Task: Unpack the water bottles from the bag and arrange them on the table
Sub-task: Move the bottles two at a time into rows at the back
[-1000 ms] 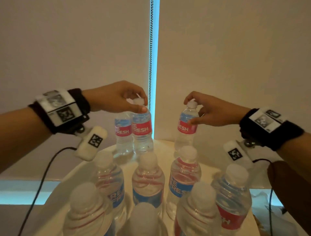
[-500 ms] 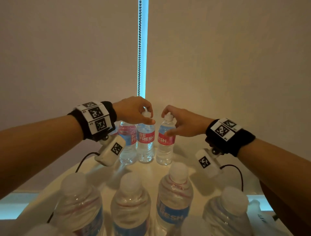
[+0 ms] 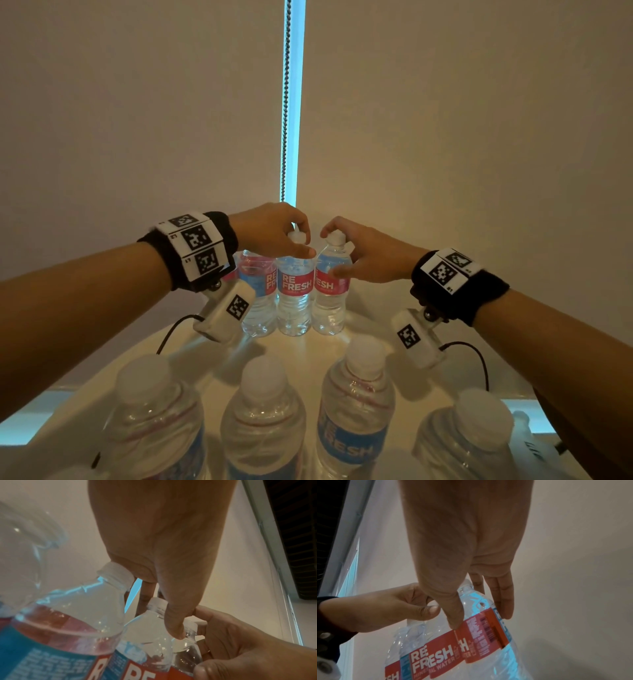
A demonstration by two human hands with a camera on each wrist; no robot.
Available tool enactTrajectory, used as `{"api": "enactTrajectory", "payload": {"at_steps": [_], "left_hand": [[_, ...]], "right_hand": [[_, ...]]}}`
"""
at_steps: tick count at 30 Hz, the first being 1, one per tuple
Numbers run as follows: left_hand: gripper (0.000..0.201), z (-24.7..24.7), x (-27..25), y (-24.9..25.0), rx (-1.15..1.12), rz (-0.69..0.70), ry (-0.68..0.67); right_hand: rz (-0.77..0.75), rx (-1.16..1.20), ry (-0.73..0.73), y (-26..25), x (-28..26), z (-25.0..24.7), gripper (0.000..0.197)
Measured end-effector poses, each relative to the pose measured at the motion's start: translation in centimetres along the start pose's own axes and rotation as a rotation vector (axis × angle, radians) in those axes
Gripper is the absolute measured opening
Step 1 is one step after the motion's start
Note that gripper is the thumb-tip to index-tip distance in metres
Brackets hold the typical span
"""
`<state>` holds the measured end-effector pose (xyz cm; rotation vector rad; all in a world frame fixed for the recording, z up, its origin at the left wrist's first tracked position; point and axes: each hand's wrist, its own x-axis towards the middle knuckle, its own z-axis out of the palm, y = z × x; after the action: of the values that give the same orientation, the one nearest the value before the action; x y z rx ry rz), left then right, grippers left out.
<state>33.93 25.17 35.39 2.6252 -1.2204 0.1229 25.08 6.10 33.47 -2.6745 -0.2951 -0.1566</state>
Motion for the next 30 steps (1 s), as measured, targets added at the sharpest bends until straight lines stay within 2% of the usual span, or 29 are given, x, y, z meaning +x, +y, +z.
{"api": "enactTrajectory", "payload": {"at_steps": [6,11,14,16,18,20,22,24,27,30], "left_hand": [[0.046,-0.3,-0.7,-0.1,-0.002,-0.004,0.013],[0.047,-2.2,-3.1,-0.5,-0.104,-0.015,0.227],[0.045,-4.1,-5.8,-0.7,-0.141,-0.013,0.300],[0.046,-5.6,-8.3,-0.7,-0.179,-0.012,0.319],[0.041,-6.9,-11.1,-0.3,-0.230,-0.010,0.317],[0.031,-7.9,-13.9,0.0,-0.290,0.007,0.299],[0.024,-8.5,-16.6,0.0,-0.328,0.042,0.269],[0.023,-8.6,-19.1,0.1,-0.359,0.070,0.203],[0.042,-7.6,-22.1,0.4,-0.450,0.111,0.103],[0.050,-5.7,-24.2,0.8,-0.563,0.115,0.022]], "right_hand": [[0.003,-0.016,0.040,0.3,-0.4,0.4,0.072],[0.049,-0.021,0.051,0.2,-1.5,-0.1,0.078],[0.054,-0.044,0.135,0.0,-2.7,-1.0,0.078],[-0.005,-0.054,0.253,-0.4,-3.9,-1.7,0.070],[-0.079,0.023,0.376,-1.0,-5.3,-2.4,0.053],[-0.140,0.165,0.398,-1.7,-6.8,-3.2,0.038],[-0.193,0.299,0.277,-2.2,-8.4,-3.9,0.032],[-0.239,0.394,0.081,-2.5,-9.9,-4.2,0.032],[-0.290,0.438,-0.214,-3.1,-11.4,-3.9,0.041],[-0.307,0.394,-0.382,-3.8,-12.1,-3.0,0.052]]}}
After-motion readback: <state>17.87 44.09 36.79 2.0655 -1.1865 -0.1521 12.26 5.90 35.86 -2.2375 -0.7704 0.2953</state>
